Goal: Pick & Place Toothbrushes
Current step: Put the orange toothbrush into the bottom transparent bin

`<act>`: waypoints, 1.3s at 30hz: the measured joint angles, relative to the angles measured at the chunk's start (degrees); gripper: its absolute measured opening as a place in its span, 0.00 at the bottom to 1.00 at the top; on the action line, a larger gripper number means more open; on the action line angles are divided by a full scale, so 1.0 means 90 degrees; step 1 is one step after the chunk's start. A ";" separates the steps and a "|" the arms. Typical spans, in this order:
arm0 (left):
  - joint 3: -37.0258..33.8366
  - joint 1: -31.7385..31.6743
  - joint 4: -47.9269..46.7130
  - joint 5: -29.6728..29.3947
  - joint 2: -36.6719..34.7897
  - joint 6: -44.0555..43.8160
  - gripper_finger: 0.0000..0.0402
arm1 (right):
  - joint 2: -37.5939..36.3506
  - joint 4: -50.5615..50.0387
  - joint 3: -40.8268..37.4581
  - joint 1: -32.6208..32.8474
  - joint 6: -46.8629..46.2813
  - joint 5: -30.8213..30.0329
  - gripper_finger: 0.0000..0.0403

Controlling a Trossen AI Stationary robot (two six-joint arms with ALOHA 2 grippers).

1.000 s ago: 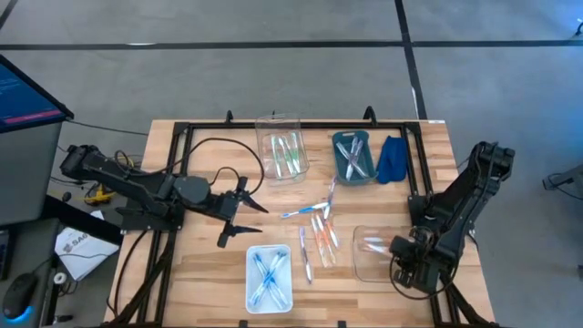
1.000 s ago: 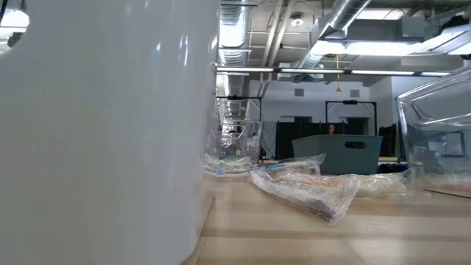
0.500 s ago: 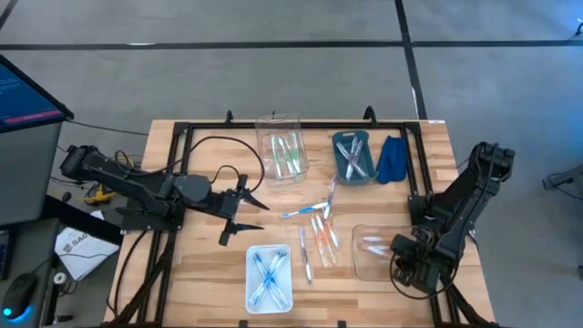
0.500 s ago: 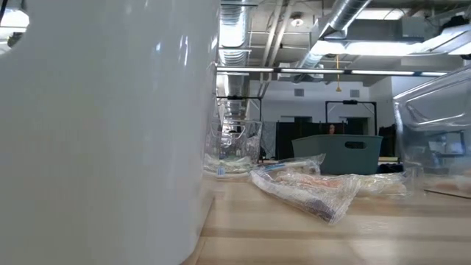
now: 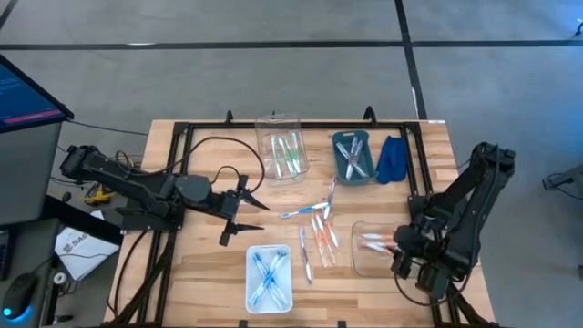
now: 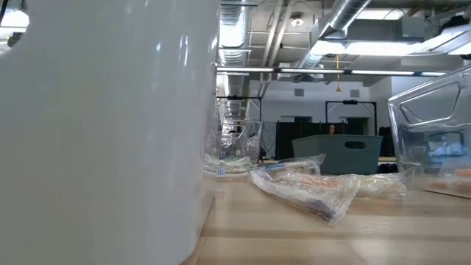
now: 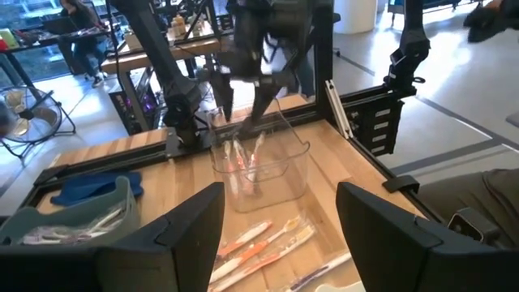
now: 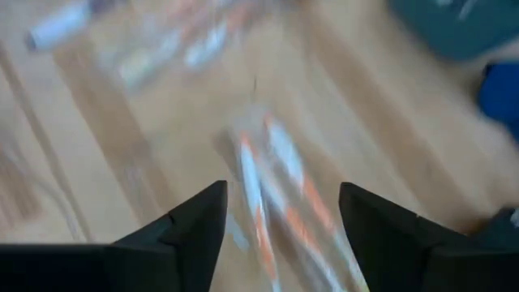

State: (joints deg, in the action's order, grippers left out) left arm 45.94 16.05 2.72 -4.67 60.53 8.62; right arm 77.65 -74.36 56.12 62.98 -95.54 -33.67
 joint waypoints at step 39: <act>-0.0299 0.0102 -0.0818 0.0001 -0.0003 -0.0559 0.58 | 0.0473 0.3528 0.1415 -0.4618 0.5398 0.1031 0.40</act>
State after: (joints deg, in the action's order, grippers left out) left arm 43.25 16.97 -4.64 -4.65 60.51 3.59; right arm 81.90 -42.60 68.86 21.42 -46.96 -24.39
